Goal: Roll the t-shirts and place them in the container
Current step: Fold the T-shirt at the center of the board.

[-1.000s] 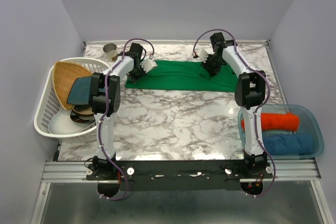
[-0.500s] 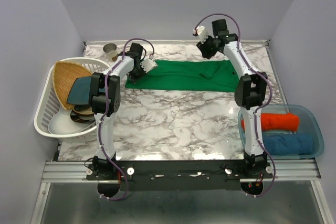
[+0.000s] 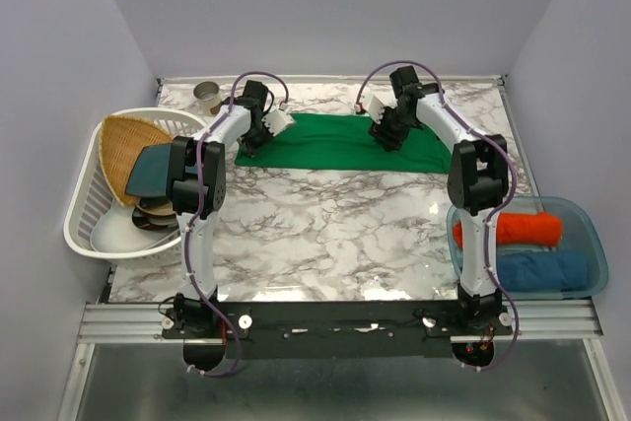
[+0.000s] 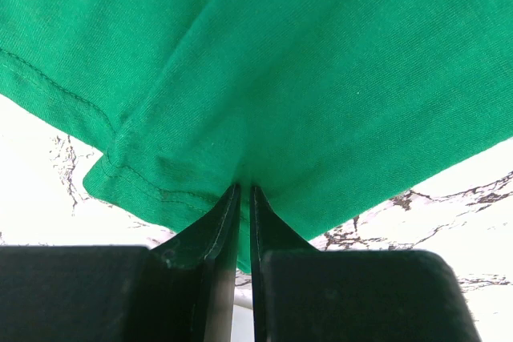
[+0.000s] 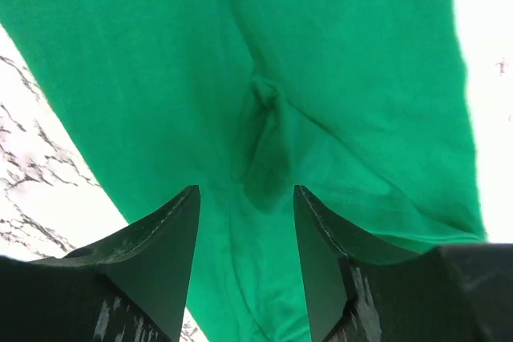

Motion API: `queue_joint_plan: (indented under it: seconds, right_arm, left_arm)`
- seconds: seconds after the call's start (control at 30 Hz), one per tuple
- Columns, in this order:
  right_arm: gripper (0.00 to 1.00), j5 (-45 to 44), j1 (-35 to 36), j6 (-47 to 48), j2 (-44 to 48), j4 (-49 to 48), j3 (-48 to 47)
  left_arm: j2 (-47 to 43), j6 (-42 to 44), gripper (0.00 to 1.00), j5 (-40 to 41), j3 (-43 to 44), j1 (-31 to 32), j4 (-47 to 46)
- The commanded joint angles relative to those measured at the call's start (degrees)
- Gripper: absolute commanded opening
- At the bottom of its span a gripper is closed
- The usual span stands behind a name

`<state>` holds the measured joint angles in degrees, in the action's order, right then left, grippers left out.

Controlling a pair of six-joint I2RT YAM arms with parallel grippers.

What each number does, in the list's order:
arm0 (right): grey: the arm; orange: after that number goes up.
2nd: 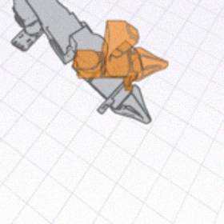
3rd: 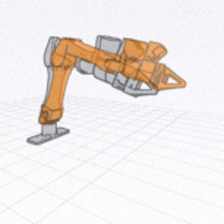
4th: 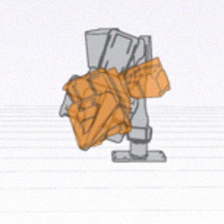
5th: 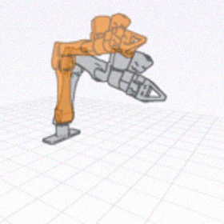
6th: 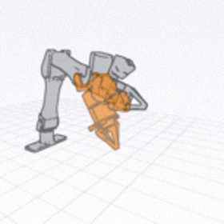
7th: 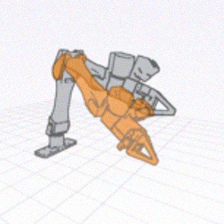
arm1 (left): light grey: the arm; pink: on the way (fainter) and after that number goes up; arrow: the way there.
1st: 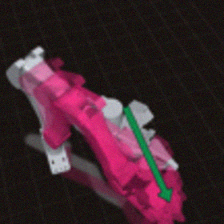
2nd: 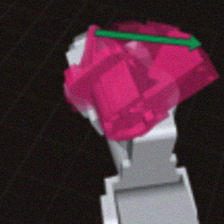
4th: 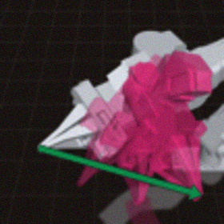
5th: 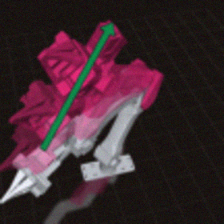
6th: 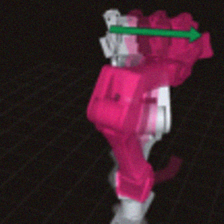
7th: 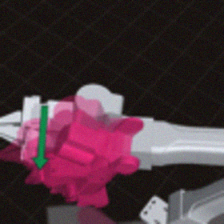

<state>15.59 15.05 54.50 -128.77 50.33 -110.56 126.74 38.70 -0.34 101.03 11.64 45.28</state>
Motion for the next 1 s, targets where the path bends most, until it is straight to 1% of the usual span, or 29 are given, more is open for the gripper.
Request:
queue_joint_plan:
  seconds: [0.0, 0.17, 0.37, 0.53, 0.73, 0.83, 0.93, 0.97]
  right_arm:
    - [0.59, -1.5, 0.0, -0.8, -2.4, -0.2, -5.5]
    - [0.59, -3.3, 0.1, 1.0, -4.9, 1.0, -7.6]
    - [0.59, -3.1, 0.3, 2.1, -6.0, 4.1, -8.8]
    - [0.59, -3.4, 0.4, 2.8, -5.6, 4.3, -7.9]
    - [0.58, -6.8, 0.6, 3.9, -7.0, 3.7, -8.1]
    - [0.54, -7.9, 0.7, 4.0, -7.7, 3.6, -9.4]
    - [0.4, -8.6, 0.9, 4.7, -8.9, 4.2, -11.5]
    - [0.33, -8.9, 0.9, 4.8, -9.4, 4.0, -12.3]
  left_arm:
    - [0.2, -1.8, 0.19, -0.8, -0.7, -0.1, 1.7]
    - [0.4, -1.5, 0.19, -0.6, -0.5, 0.0, 2.0]
    - [0.8, -1.2, 0.19, -0.4, 0.2, 0.0, 2.2]
    - [1.2, -1.3, 0.19, -0.4, 0.5, 0.0, 2.2]
    - [1.6, -0.9, 0.19, -0.4, 1.0, 0.0, 2.4]
    - [1.8, -0.6, 0.19, -0.4, 1.2, 0.0, 2.4]
    - [2.0, -0.7, 0.19, -0.4, 1.4, 0.0, 2.3]
    - [2.1, -0.7, 0.19, -0.4, 1.4, 0.0, 2.4]
